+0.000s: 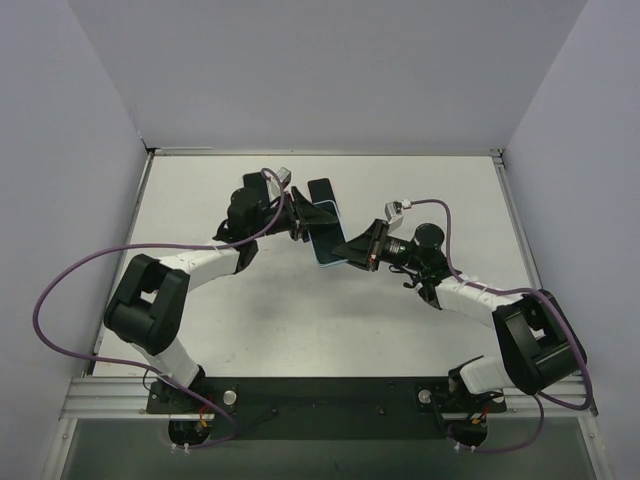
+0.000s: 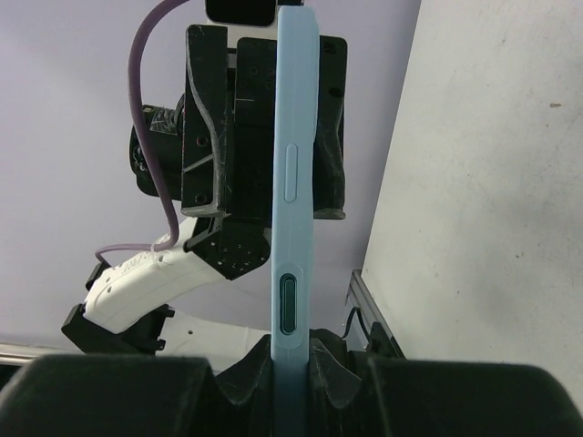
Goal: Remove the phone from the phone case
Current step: Remove the phone case from the phone.
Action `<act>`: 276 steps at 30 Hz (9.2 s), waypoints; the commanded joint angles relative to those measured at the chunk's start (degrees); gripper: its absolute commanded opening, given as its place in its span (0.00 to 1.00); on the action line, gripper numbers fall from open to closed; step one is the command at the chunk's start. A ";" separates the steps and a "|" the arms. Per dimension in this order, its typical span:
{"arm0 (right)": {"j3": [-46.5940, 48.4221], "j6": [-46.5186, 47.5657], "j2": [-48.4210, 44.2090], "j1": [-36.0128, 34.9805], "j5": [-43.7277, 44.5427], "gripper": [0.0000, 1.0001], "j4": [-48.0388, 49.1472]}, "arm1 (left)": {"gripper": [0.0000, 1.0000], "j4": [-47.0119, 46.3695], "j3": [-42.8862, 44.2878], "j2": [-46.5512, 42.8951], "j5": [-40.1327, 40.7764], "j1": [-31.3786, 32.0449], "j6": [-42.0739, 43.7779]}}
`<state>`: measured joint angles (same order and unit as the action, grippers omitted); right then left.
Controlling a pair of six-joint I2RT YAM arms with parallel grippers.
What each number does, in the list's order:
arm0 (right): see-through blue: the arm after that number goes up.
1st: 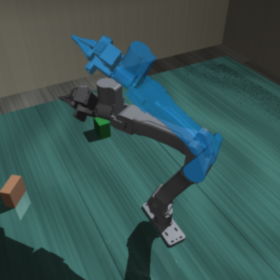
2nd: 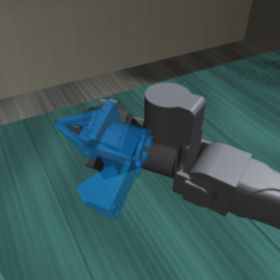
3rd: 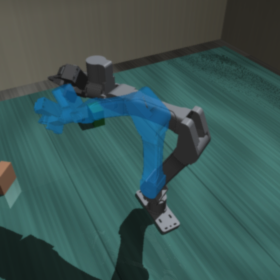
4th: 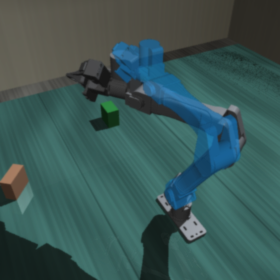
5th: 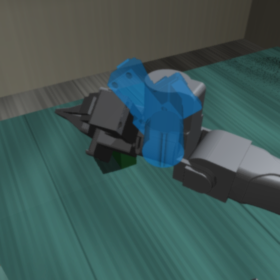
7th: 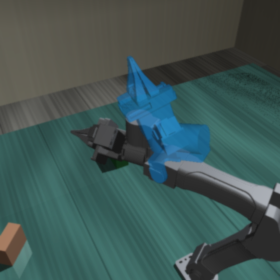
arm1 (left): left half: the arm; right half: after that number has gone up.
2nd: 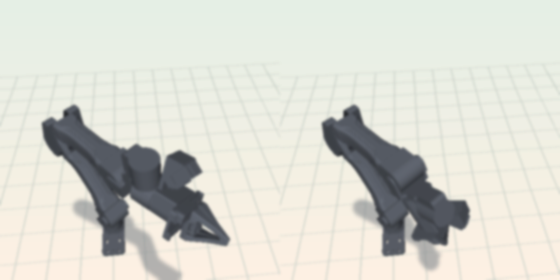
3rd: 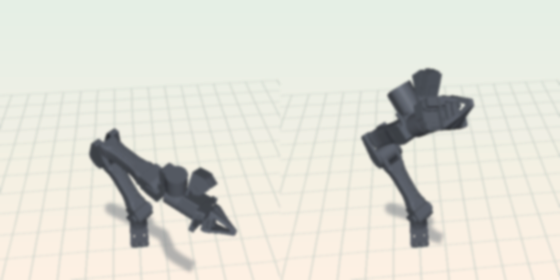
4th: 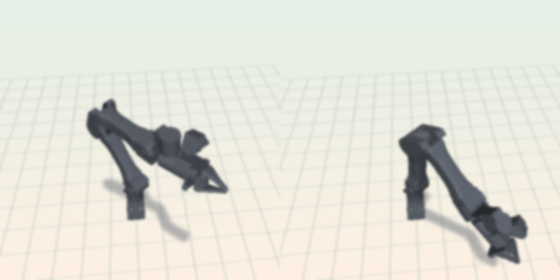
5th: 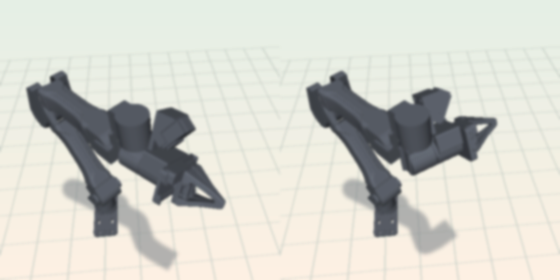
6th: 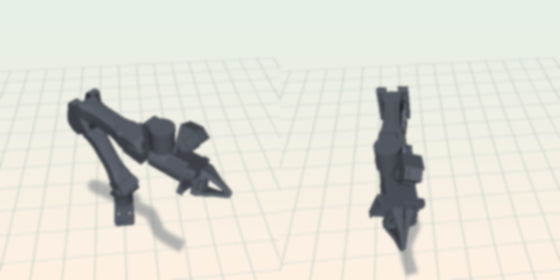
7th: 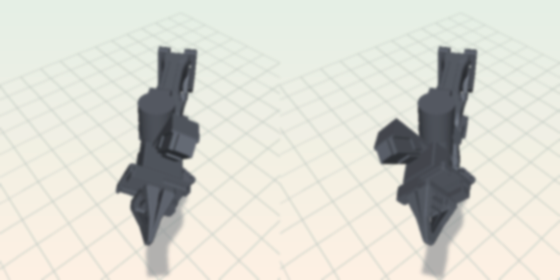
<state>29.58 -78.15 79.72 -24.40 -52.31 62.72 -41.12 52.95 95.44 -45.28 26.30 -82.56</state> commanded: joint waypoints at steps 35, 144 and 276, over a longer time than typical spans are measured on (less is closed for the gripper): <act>0.48 -0.84 -6.25 0.58 7.93 0.32 -5.78 | 0.00 -13.02 0.05 -2.27 1.42 -2.84 -7.26; 40.38 5.12 9.84 -4.87 10.04 0.20 -39.98 | 0.00 -42.37 14.56 -4.21 11.44 8.68 -24.13; 13.84 47.65 5.45 -17.96 46.16 0.00 -60.96 | 0.47 61.34 18.42 11.35 42.63 20.10 37.92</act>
<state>44.86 -29.15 85.67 -41.93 -1.96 0.97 15.16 69.04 105.03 -7.11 45.25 -46.87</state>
